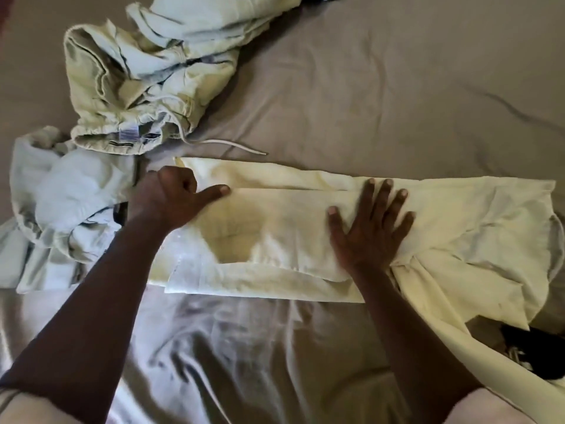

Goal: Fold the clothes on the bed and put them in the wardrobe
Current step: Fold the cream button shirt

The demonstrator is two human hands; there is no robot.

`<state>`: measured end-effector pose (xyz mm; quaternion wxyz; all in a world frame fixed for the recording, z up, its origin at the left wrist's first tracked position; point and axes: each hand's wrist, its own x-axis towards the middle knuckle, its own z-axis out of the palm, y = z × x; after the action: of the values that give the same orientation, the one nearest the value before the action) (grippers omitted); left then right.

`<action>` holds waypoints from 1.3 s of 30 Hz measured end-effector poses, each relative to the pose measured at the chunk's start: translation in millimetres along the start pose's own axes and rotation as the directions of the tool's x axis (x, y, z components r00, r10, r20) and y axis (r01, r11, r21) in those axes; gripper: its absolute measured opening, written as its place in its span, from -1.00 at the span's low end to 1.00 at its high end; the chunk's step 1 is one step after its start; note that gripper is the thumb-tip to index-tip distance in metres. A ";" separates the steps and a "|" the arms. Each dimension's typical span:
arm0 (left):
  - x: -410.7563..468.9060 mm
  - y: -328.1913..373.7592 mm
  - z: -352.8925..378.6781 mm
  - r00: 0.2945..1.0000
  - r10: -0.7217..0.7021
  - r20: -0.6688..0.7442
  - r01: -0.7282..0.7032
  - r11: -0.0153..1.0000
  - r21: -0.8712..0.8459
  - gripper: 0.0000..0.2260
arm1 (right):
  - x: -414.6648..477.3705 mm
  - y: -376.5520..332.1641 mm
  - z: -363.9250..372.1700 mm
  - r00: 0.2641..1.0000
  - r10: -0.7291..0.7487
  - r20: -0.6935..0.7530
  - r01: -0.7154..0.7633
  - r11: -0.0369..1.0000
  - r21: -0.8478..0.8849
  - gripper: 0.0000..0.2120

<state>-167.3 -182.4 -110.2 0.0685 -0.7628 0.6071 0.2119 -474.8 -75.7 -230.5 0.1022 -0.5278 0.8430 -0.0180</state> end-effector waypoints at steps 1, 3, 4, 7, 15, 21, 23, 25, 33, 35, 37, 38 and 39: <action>3.8 -3.5 -0.1 0.997 0.056 -0.047 -0.048 0.988 0.148 -0.32 | 0.4 0.7 -0.1 1.000 -0.006 -0.012 0.006 1.000 0.000 -0.16; 7.3 -3.8 8.6 0.964 0.213 -0.159 -0.147 0.925 0.351 -0.38 | -0.2 2.7 -4.8 0.998 -0.029 -0.056 0.030 0.999 0.015 -0.18; 4.5 1.3 16.3 0.931 0.296 -0.216 -0.209 0.913 0.350 -0.41 | -1.8 3.3 -7.5 0.996 -0.021 -0.090 0.025 0.999 0.039 -0.20; -17.1 49.2 56.3 0.803 0.510 -0.309 -0.515 0.854 0.072 -0.44 | 1.3 12.1 -18.3 0.982 0.091 -0.166 -0.080 0.994 0.073 -0.25; -20.8 81.3 145.8 0.888 0.459 0.000 -0.457 0.884 0.100 -0.21 | 54.9 109.6 -38.4 0.966 0.249 0.065 -0.253 0.965 0.070 -0.21; -45.3 90.7 138.6 0.891 0.420 -0.173 -0.409 0.907 0.101 -0.29 | 9.1 128.6 -82.1 0.940 0.176 -0.293 -0.006 0.866 0.500 -0.61; -76.4 105.0 137.6 0.802 0.538 -0.260 -0.538 0.840 0.078 -0.41 | -16.4 144.7 -90.9 0.880 0.202 -0.430 0.008 0.899 0.438 -0.76; -118.1 126.4 142.3 0.704 0.663 -0.255 -0.686 0.727 -0.003 -0.58 | -40.0 163.8 -91.9 0.898 0.168 -0.407 0.007 0.918 0.395 -0.79; -222.0 220.9 154.3 0.909 0.136 0.395 0.095 0.853 -0.513 -0.62 | -38.7 248.8 -91.8 0.978 -0.207 0.016 0.196 0.944 0.267 -0.70; -232.8 242.2 155.1 0.861 0.122 0.493 0.222 0.783 -0.581 -0.58 | -24.7 260.8 -95.8 0.984 -0.175 0.036 0.153 0.928 0.340 -0.81; -236.6 258.8 157.6 0.825 0.094 0.558 0.283 0.786 -0.550 -0.63 | -17.7 264.1 -105.4 0.992 -0.120 0.050 0.081 0.870 0.487 -0.87; -237.8 269.4 156.1 0.814 0.084 0.574 0.304 0.781 -0.545 -0.69 | -17.6 268.0 -110.8 0.989 -0.116 0.087 0.053 0.847 0.529 -0.87; -235.4 277.3 151.8 0.809 0.068 0.584 0.349 0.744 -0.570 -0.76 | -18.4 269.3 -114.8 0.981 -0.133 0.142 0.030 0.826 0.563 -0.85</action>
<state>-509.3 13.5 -108.8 -0.0076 -0.6837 0.3821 0.6217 -727.7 50.9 -152.5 0.3245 -0.5101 0.7652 -0.2213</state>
